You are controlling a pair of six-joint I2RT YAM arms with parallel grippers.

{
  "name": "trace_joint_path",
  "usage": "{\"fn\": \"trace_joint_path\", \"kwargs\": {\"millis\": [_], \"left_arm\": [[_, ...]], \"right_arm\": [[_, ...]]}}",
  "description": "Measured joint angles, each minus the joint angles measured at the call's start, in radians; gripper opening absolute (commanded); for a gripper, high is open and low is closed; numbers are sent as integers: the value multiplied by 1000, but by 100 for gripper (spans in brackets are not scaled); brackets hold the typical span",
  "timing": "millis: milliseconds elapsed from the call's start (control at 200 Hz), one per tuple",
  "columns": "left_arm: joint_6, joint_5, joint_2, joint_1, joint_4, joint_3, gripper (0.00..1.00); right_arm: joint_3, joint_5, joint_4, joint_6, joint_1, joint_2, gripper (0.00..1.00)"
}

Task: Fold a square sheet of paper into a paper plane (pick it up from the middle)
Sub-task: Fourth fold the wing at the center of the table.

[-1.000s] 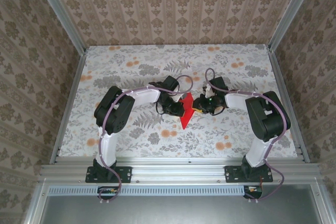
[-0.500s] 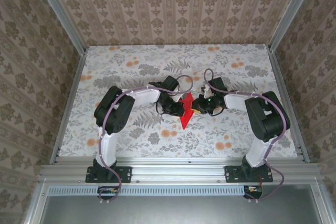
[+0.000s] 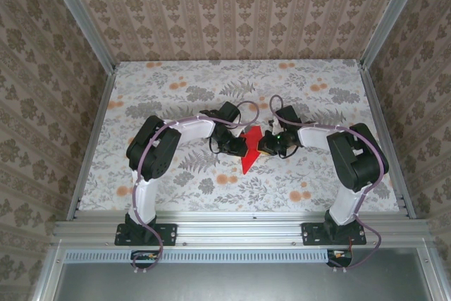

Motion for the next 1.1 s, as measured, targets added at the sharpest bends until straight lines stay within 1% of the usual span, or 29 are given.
{"fn": "trace_joint_path", "kwargs": {"millis": [90, 260, 445, 600, 725, 1105], "left_arm": [[0, 0, 1, 0, -2, 1, 13], [0, 0, 2, 0, -3, 4, 13], [0, 1, 5, 0, -6, 7, 13], [0, 9, 7, 4, -6, 7, 12], [0, 12, 7, 5, -6, 7, 12], [0, 19, 7, 8, 2, -1, 13]], "right_arm": [[6, 9, 0, 1, 9, 0, 10], [7, 10, 0, 13, 24, -14, 14], [7, 9, 0, 31, 43, -38, 15], [7, 8, 0, 35, 47, -47, 14], [7, 5, 1, 42, 47, -49, 11], [7, -68, 64, 117, 35, -48, 11]]}}
